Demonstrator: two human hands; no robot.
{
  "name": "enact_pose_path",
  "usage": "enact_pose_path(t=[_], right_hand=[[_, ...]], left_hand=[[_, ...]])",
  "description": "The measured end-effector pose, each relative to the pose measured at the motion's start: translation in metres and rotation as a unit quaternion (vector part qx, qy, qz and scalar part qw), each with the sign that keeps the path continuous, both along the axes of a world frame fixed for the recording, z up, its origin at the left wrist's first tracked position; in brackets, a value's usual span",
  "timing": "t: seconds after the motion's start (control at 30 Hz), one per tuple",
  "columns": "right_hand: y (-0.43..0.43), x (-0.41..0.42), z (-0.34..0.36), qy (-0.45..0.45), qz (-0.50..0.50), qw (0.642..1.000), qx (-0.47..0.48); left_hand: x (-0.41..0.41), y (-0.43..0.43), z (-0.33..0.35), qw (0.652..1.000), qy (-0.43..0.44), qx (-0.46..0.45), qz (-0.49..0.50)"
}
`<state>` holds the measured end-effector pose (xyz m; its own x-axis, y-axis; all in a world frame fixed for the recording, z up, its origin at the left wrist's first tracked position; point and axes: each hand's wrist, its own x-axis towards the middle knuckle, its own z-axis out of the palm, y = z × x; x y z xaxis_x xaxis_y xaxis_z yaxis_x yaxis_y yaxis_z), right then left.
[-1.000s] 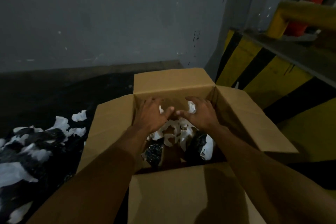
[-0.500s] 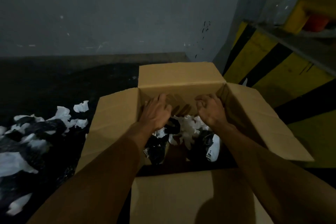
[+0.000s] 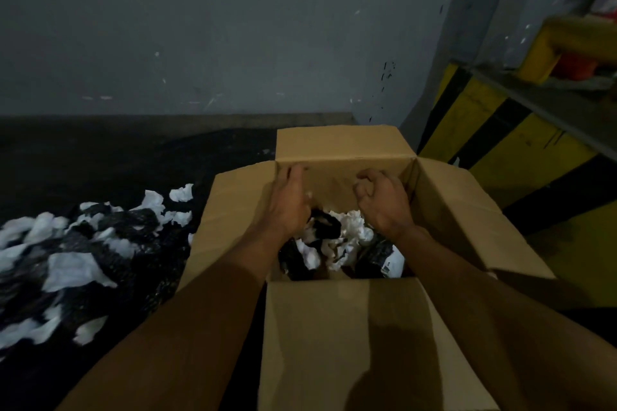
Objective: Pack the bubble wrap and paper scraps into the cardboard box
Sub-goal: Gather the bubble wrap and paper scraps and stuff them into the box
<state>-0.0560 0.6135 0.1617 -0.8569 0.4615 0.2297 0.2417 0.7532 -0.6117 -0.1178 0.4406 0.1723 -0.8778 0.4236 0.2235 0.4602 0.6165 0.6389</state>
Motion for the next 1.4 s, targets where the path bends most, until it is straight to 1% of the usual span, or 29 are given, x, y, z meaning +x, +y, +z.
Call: enact_pose_path(t=[0.07, 0.2, 0.33, 0.5, 0.6, 0.73, 0.83, 0.97, 1.1, 1.17, 1.27, 1.33, 1.4], right_hand=[[-0.012, 0.007, 0.001, 0.005, 0.001, 1.000, 0.006], [-0.050, 0.014, 0.005, 0.020, 0.026, 0.999, 0.012], [-0.105, 0.010, 0.015, 0.038, 0.061, 0.997, 0.004], [-0.205, -0.007, 0.025, 0.062, 0.111, 0.991, -0.030], [-0.274, -0.014, 0.022, 0.082, 0.140, 0.986, -0.023], [-0.363, -0.010, 0.001, 0.077, 0.159, 0.984, -0.016], [-0.409, -0.003, -0.024, 0.051, 0.174, 0.983, 0.005], [-0.431, 0.007, -0.056, 0.015, 0.158, 0.987, 0.004], [-0.424, -0.001, -0.083, -0.014, 0.127, 0.992, 0.022], [-0.419, -0.010, -0.094, -0.024, 0.116, 0.992, 0.031], [-0.412, -0.035, -0.109, -0.049, 0.133, 0.987, 0.077], [-0.411, -0.055, -0.117, -0.060, 0.161, 0.977, 0.123], [-0.414, -0.074, -0.125, -0.090, 0.184, 0.964, 0.167]], left_hand=[[0.010, -0.016, 0.004, 0.999, 0.021, 0.015, 0.027], [0.017, -0.063, 0.007, 0.997, 0.052, 0.006, 0.061], [0.018, -0.126, 0.010, 0.994, 0.075, -0.003, 0.084], [0.020, -0.230, 0.012, 0.988, 0.095, -0.003, 0.121], [0.025, -0.305, 0.008, 0.986, 0.098, -0.008, 0.138], [0.034, -0.403, -0.009, 0.987, 0.096, -0.030, 0.129], [0.039, -0.453, -0.026, 0.987, 0.082, -0.059, 0.128], [0.035, -0.479, -0.055, 0.990, 0.068, -0.085, 0.091], [0.020, -0.473, -0.085, 0.991, 0.064, -0.099, 0.056], [0.006, -0.467, -0.098, 0.989, 0.066, -0.124, 0.040], [-0.019, -0.459, -0.112, 0.981, 0.072, -0.177, 0.023], [-0.034, -0.455, -0.118, 0.977, 0.057, -0.202, 0.026], [-0.051, -0.451, -0.123, 0.969, 0.037, -0.241, 0.030]])
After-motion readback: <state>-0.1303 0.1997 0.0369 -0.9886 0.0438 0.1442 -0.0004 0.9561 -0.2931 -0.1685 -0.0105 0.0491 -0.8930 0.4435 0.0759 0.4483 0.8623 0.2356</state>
